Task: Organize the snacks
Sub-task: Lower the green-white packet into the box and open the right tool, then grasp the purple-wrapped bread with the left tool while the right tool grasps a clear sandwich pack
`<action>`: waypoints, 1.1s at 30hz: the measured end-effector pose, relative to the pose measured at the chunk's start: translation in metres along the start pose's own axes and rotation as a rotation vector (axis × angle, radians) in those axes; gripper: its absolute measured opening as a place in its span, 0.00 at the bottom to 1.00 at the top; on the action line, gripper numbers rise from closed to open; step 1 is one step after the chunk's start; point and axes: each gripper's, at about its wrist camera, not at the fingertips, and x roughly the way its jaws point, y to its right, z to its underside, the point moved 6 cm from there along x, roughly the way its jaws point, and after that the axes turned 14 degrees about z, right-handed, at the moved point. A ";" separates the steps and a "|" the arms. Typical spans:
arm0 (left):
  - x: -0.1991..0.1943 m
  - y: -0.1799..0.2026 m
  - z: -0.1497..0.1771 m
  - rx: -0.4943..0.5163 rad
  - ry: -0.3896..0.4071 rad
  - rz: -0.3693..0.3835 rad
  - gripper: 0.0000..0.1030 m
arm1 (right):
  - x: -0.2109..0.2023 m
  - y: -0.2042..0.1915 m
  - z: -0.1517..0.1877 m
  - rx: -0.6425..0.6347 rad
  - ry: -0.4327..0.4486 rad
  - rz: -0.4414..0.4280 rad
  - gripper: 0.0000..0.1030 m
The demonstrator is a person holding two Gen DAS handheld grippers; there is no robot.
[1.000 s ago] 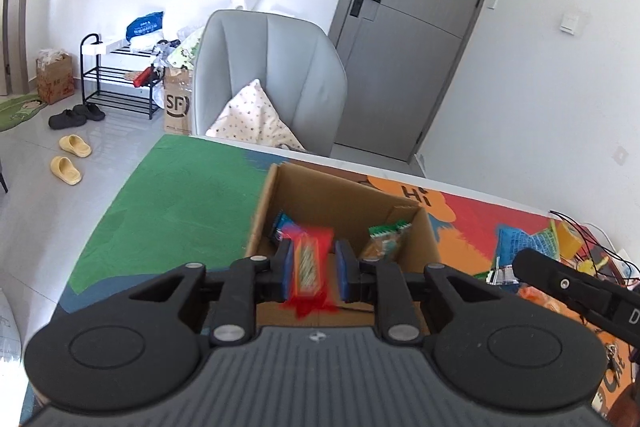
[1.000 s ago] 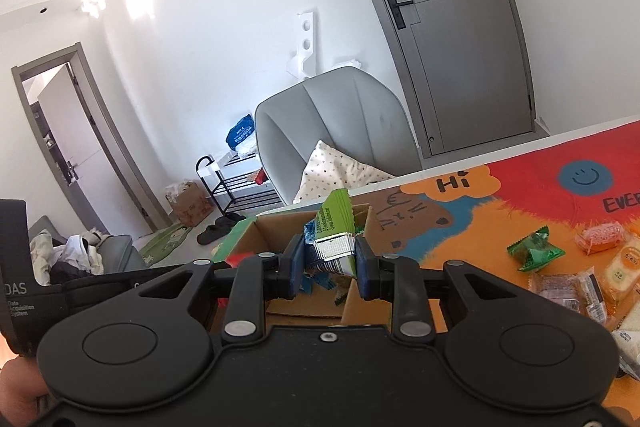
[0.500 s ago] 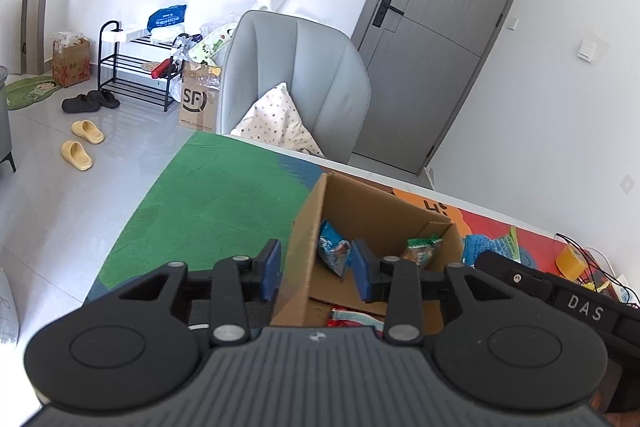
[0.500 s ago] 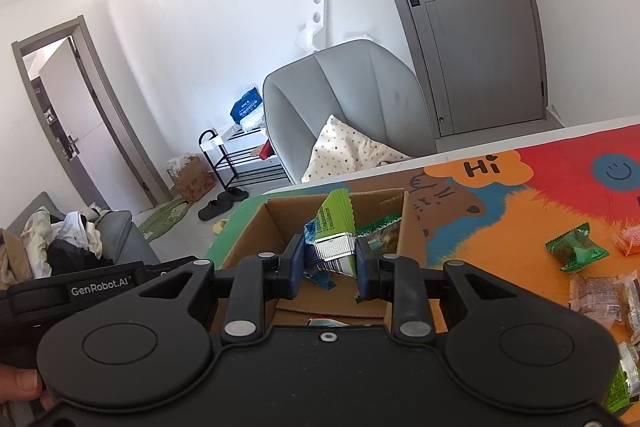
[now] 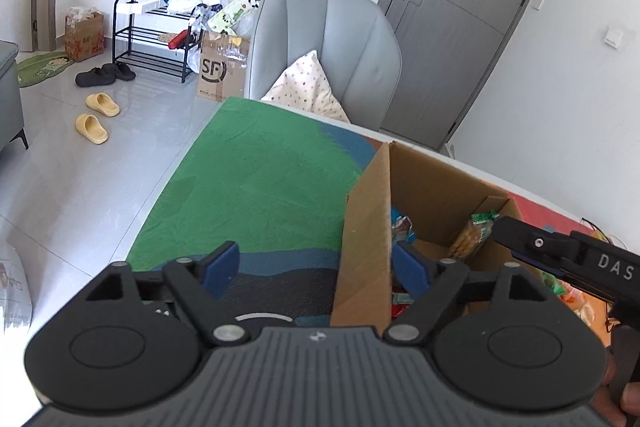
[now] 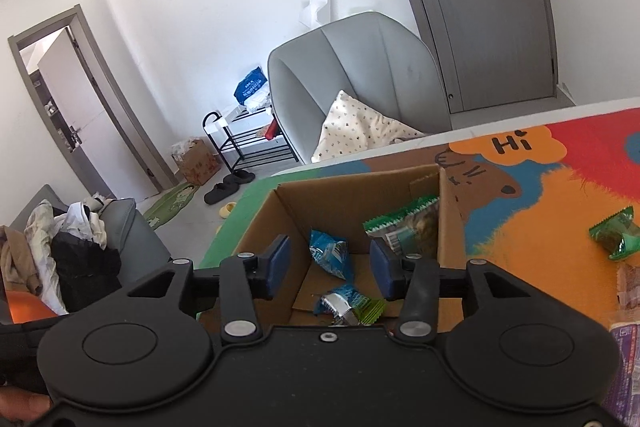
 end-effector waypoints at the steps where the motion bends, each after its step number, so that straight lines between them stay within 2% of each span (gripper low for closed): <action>1: 0.002 0.000 -0.001 0.002 -0.012 0.005 0.83 | 0.000 0.001 0.001 0.008 -0.007 0.004 0.45; 7: 0.007 0.011 -0.009 0.069 -0.056 0.001 0.83 | -0.015 0.023 0.001 0.058 -0.014 0.048 0.54; 14: -0.005 0.043 -0.009 0.131 -0.028 0.037 0.83 | -0.060 0.070 0.003 0.145 0.050 0.127 0.63; 19: -0.023 0.074 0.003 0.171 0.003 0.051 0.88 | -0.097 0.102 0.009 0.131 0.091 0.179 0.78; 26: -0.031 0.121 0.025 0.218 -0.009 0.083 0.89 | -0.129 0.152 0.020 0.149 0.092 0.225 0.82; 28: -0.029 0.134 0.031 0.231 -0.021 0.094 0.89 | -0.137 0.165 0.023 0.159 0.100 0.234 0.85; 33: -0.022 0.167 0.049 0.262 -0.050 0.138 0.89 | -0.148 0.195 0.031 0.194 0.104 0.254 0.86</action>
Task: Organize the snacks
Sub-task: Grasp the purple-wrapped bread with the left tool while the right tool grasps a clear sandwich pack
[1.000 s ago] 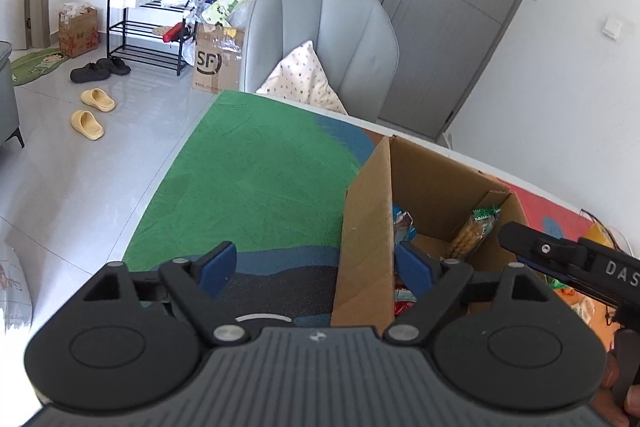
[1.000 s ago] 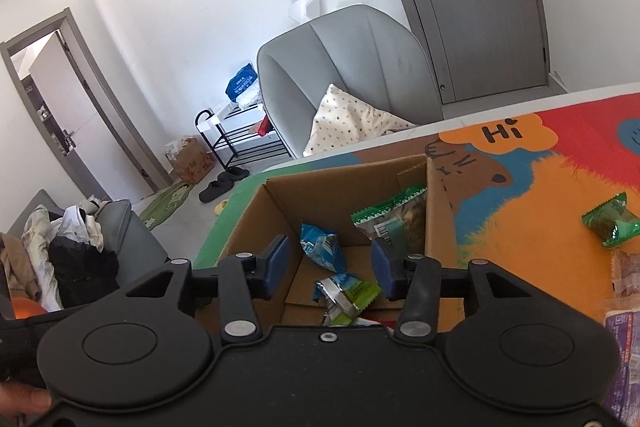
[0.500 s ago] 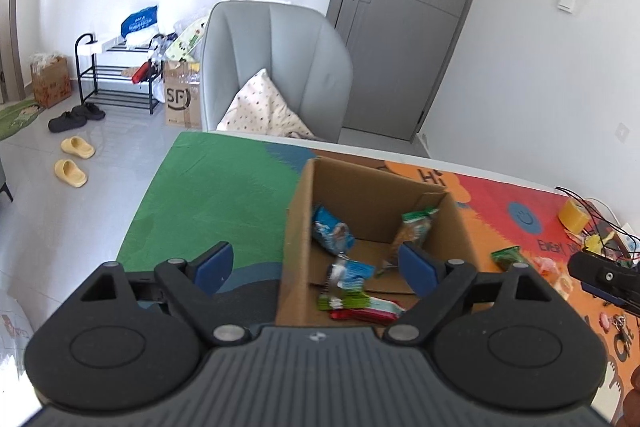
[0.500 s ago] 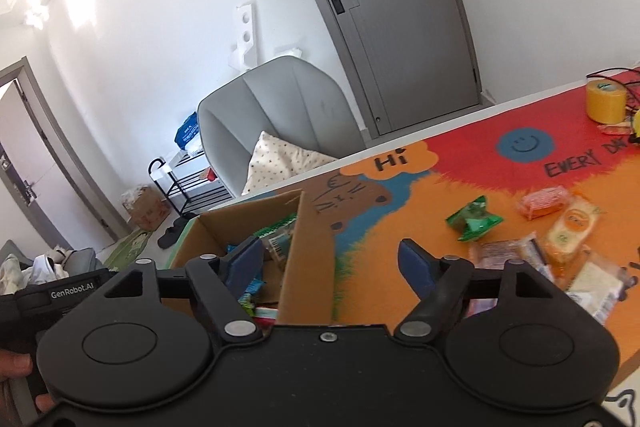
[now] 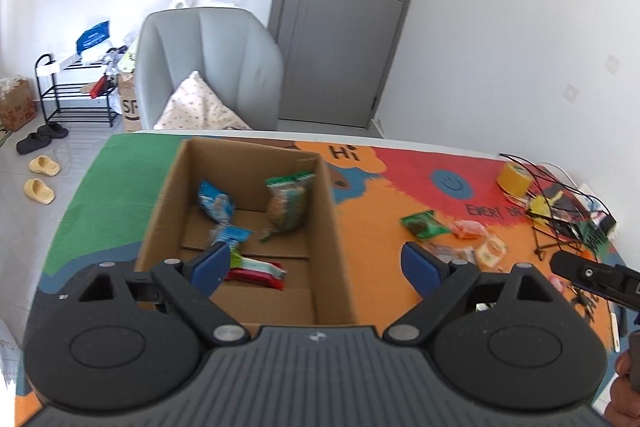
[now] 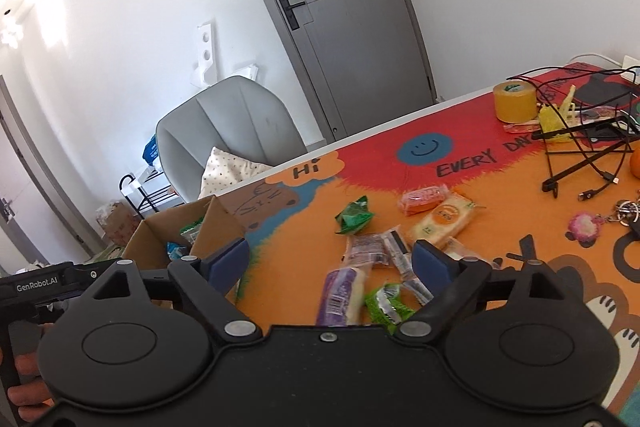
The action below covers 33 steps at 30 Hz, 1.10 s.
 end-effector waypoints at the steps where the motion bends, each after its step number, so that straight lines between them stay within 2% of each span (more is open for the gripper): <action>1: 0.003 0.008 0.001 0.008 -0.003 0.010 0.89 | 0.001 0.007 0.000 0.007 -0.001 0.003 0.86; 9: 0.041 0.054 0.014 0.011 -0.046 0.079 0.89 | 0.029 0.055 0.008 0.033 -0.047 0.030 0.86; 14: 0.070 0.077 0.021 0.030 -0.091 0.078 0.89 | 0.059 0.074 0.011 0.012 -0.091 0.015 0.88; 18: 0.095 0.088 0.029 0.033 -0.133 0.066 0.88 | 0.080 0.079 0.012 -0.047 -0.122 -0.019 0.95; 22: 0.117 0.090 0.039 0.020 -0.183 0.052 0.85 | 0.100 0.085 0.012 -0.094 -0.150 -0.019 0.96; 26: 0.133 0.090 0.048 0.002 -0.210 0.045 0.79 | 0.116 0.087 0.016 -0.129 -0.181 -0.026 0.96; 30: 0.148 0.086 0.057 -0.011 -0.228 0.035 0.64 | 0.122 0.079 0.021 -0.178 -0.186 -0.039 0.96; 33: 0.157 0.083 0.064 -0.016 -0.250 0.050 0.63 | 0.125 0.079 0.028 -0.185 -0.192 -0.021 0.92</action>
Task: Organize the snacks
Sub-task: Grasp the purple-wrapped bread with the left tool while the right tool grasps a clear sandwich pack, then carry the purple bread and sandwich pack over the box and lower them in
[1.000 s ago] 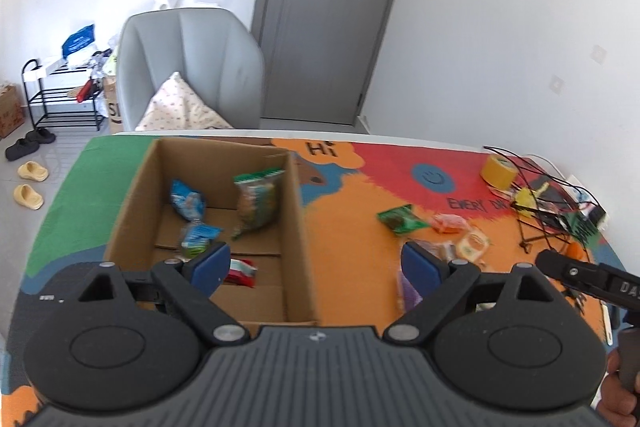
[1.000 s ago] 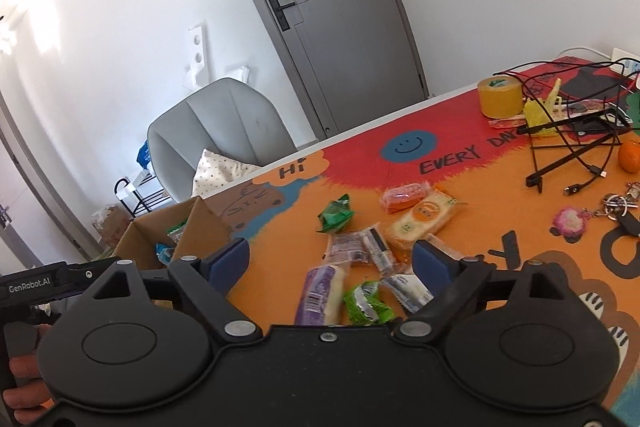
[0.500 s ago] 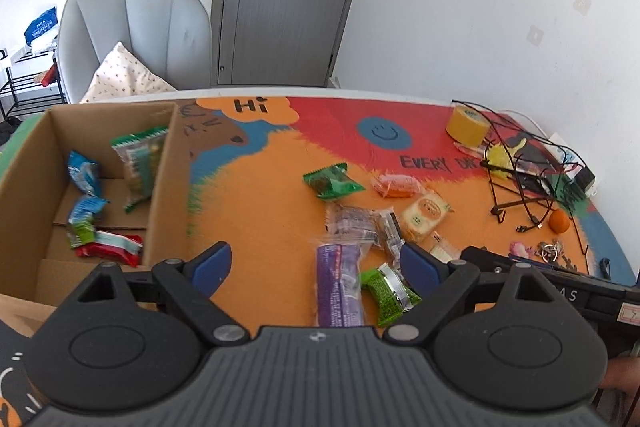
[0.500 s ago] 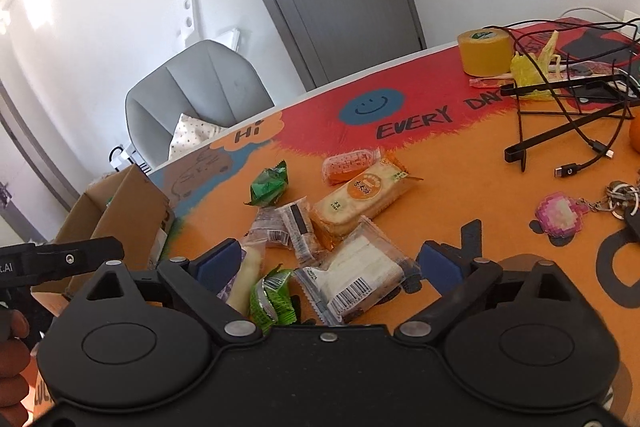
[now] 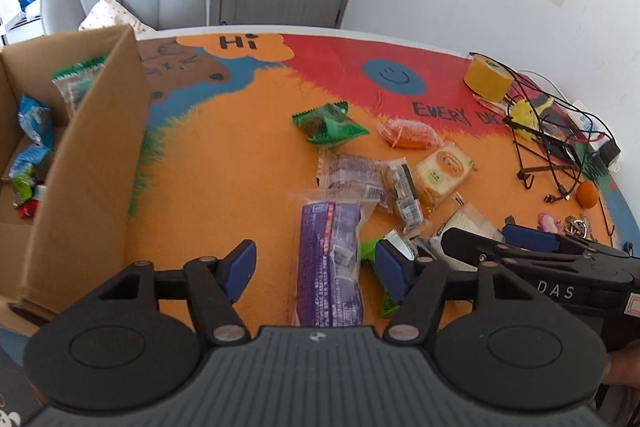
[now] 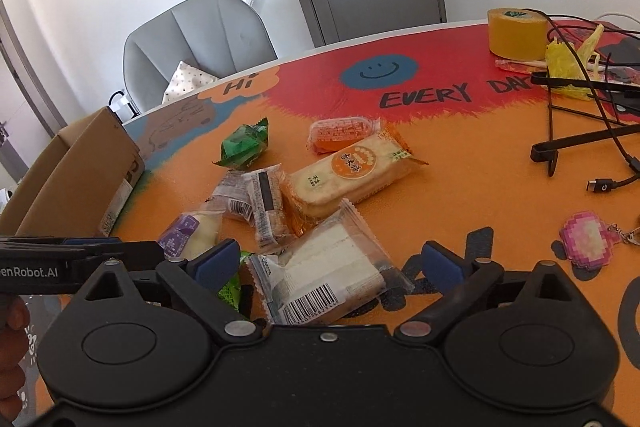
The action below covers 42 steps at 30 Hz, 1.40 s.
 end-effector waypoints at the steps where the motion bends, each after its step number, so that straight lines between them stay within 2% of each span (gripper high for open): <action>1: 0.003 -0.001 0.002 0.002 -0.007 -0.003 0.63 | 0.002 0.000 0.003 0.003 -0.011 0.000 0.86; 2: 0.006 -0.001 0.003 0.009 -0.010 0.000 0.63 | 0.003 0.000 0.007 0.003 -0.016 0.006 0.85; 5: 0.014 -0.002 0.008 0.030 -0.029 0.008 0.61 | -0.003 -0.003 0.015 -0.034 0.036 0.049 0.73; 7: 0.019 -0.003 0.014 0.038 -0.060 0.019 0.59 | -0.008 -0.001 0.018 -0.009 0.045 0.050 0.63; 10: 0.019 0.001 0.017 0.082 -0.060 0.021 0.56 | -0.015 0.003 0.023 0.039 0.049 0.058 0.59; 11: 0.019 0.001 0.018 0.084 -0.062 0.024 0.51 | -0.017 0.004 0.024 0.054 0.052 0.060 0.59; 12: 0.018 0.001 0.018 0.092 -0.064 0.025 0.41 | -0.018 0.004 0.026 0.066 0.055 0.067 0.58; 13: 0.018 0.002 0.018 0.095 -0.070 0.036 0.35 | -0.020 0.005 0.028 0.074 0.056 0.074 0.57; 16: 0.016 0.002 0.018 0.094 -0.071 0.043 0.31 | -0.025 0.008 0.031 0.103 0.056 0.090 0.56; 31: -0.016 0.008 0.010 0.112 -0.013 0.095 0.29 | -0.062 0.008 0.030 0.162 0.114 0.150 0.54; 42: -0.057 -0.004 -0.007 0.121 0.063 0.101 0.29 | -0.082 -0.015 0.014 0.169 0.185 0.148 0.54</action>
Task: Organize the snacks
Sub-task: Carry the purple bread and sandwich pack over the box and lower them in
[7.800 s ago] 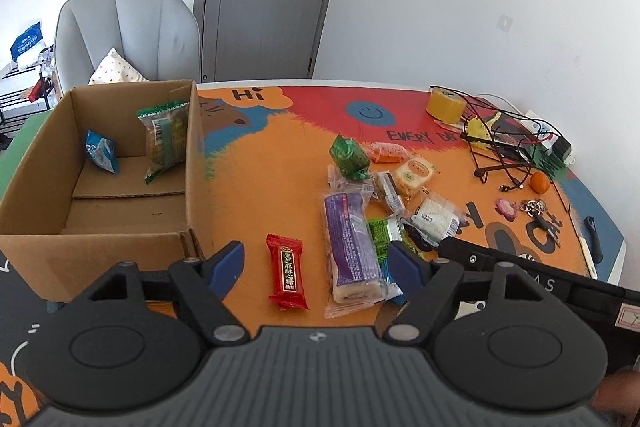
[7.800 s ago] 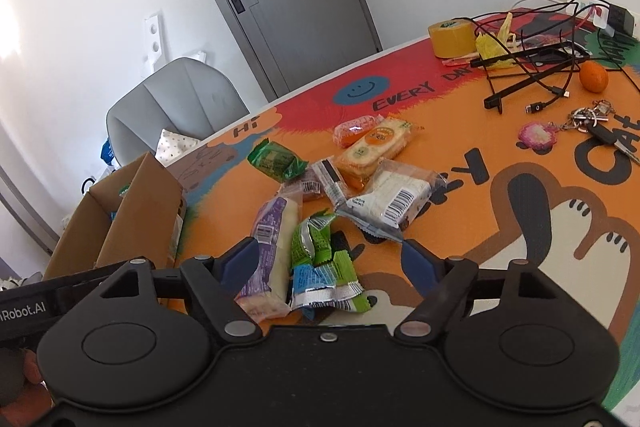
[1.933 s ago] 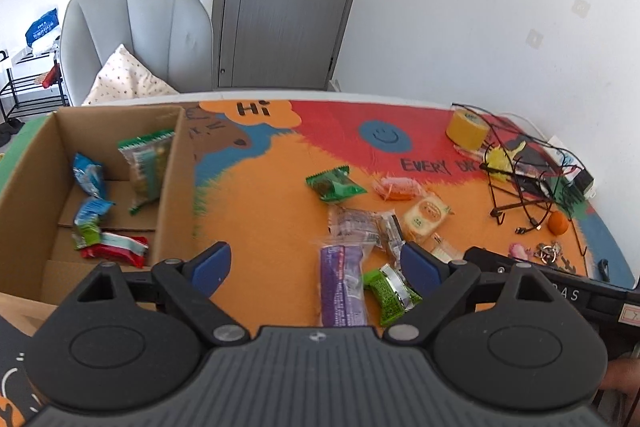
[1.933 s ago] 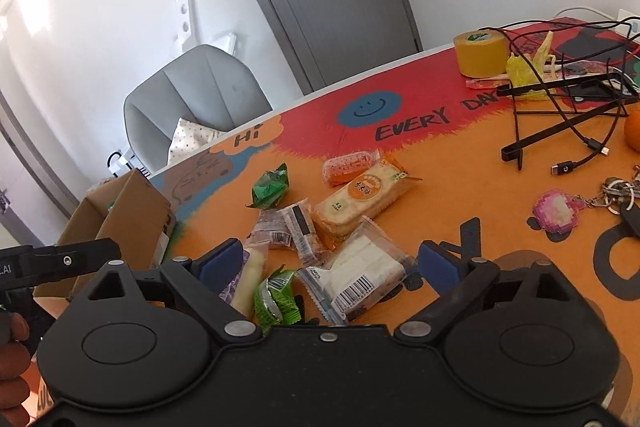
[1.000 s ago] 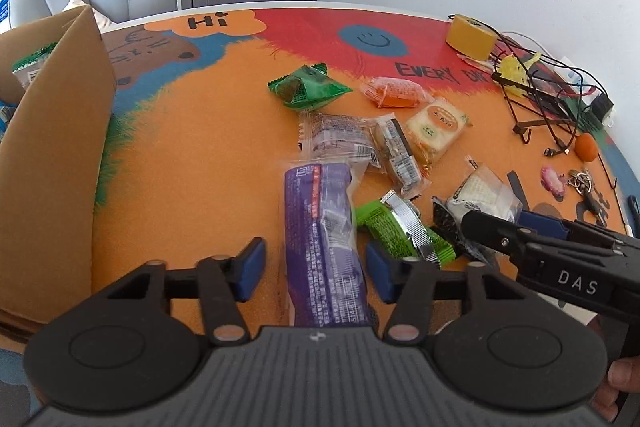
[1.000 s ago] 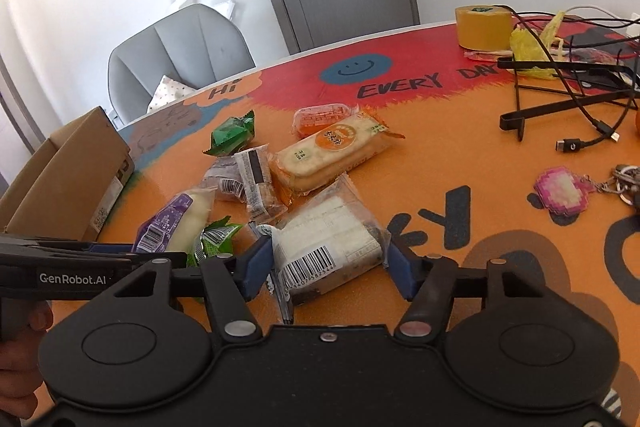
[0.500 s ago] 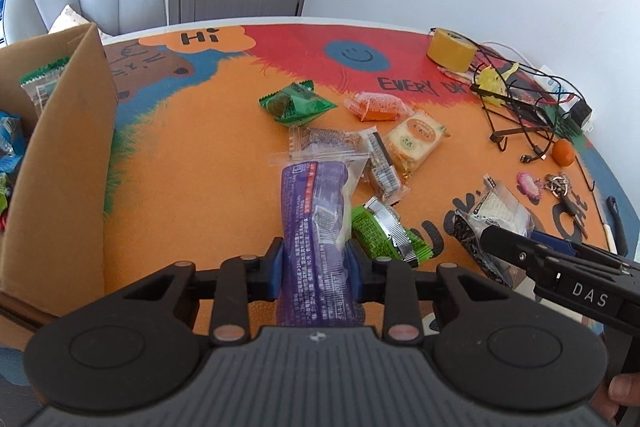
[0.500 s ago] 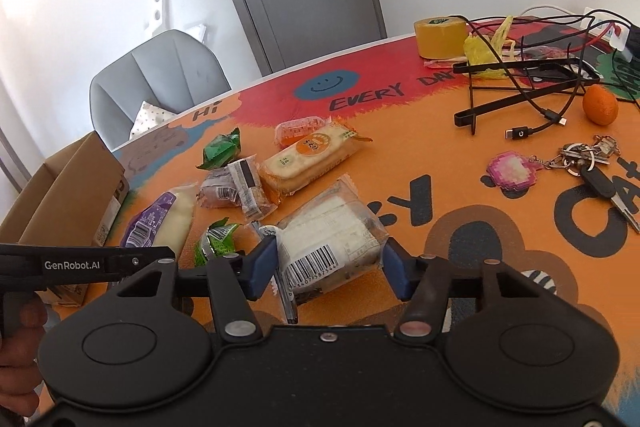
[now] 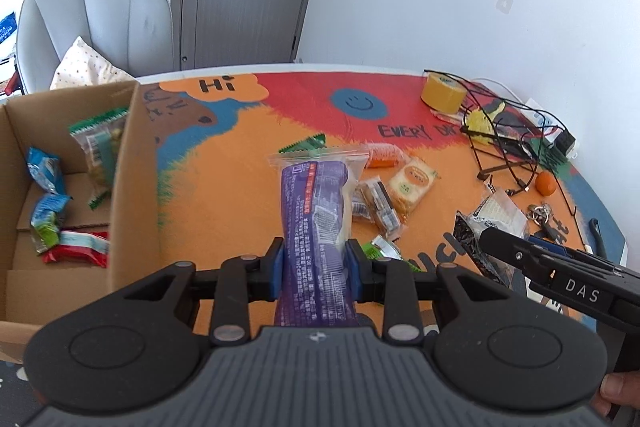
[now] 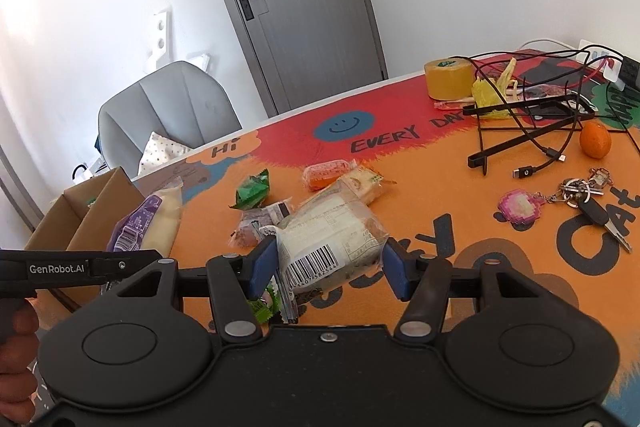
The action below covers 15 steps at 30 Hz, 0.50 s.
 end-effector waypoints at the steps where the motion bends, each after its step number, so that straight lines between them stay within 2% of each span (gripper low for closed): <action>1: -0.004 -0.003 -0.002 -0.003 0.007 -0.002 0.29 | -0.001 -0.003 -0.001 -0.001 0.006 -0.002 0.54; 15: -0.058 -0.035 -0.025 -0.027 0.108 -0.062 0.29 | -0.014 -0.047 -0.020 -0.034 0.064 -0.063 0.54</action>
